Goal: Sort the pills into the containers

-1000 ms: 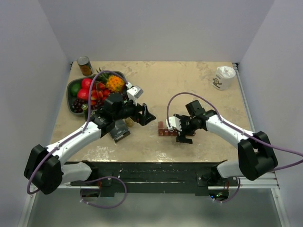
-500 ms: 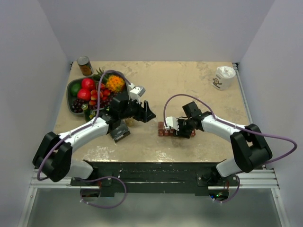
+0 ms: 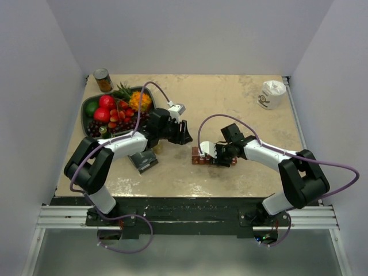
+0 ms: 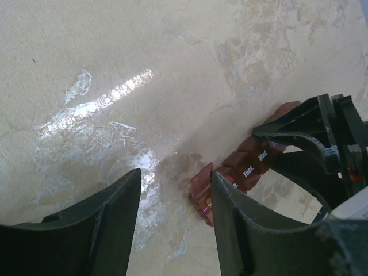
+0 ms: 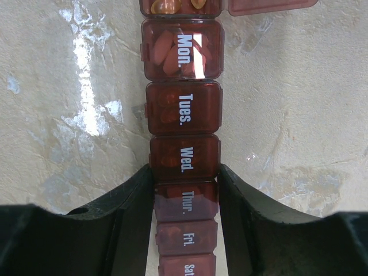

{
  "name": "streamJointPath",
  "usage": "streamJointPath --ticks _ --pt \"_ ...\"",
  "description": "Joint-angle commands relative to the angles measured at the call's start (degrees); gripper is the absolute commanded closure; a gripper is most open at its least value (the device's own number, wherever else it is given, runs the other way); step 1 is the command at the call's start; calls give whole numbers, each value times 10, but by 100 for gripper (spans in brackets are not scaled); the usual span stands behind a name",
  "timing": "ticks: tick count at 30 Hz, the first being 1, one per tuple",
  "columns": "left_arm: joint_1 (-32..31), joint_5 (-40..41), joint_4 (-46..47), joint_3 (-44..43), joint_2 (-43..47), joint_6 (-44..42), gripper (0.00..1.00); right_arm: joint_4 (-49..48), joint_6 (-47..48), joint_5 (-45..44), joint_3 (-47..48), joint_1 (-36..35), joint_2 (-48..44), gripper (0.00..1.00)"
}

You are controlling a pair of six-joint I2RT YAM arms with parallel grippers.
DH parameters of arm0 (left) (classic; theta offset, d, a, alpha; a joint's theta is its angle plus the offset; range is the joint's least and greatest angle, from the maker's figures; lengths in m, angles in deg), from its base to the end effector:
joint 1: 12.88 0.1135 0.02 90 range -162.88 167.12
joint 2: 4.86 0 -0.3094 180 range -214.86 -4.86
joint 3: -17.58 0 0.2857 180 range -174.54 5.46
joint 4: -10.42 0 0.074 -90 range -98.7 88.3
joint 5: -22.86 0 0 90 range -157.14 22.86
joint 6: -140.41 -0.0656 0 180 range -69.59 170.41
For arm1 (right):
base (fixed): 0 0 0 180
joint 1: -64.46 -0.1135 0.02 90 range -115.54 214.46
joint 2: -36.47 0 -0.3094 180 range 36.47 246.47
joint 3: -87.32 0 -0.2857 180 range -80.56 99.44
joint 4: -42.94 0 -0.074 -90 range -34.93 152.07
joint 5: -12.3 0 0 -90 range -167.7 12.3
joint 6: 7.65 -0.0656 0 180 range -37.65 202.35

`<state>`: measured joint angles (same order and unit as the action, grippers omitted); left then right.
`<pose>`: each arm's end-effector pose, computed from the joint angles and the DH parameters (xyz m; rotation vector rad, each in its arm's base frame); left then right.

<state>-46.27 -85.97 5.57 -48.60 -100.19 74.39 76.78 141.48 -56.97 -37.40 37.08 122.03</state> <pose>0.3316 -0.2439 0.2063 0.3858 2.2465 -0.9098 0.2574 0.1594 0.1561 -1.8591 1.8167 0.2937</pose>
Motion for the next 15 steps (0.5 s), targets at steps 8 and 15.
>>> streamJointPath --ticks 8,15 --pt "3 -2 10 -60 -87 -17 60 -19 -11 -18 -1 -4 3 70" --pt "0 -64 19 -56 -118 -27 66 -20 -16 -22 1 -5 7 72"
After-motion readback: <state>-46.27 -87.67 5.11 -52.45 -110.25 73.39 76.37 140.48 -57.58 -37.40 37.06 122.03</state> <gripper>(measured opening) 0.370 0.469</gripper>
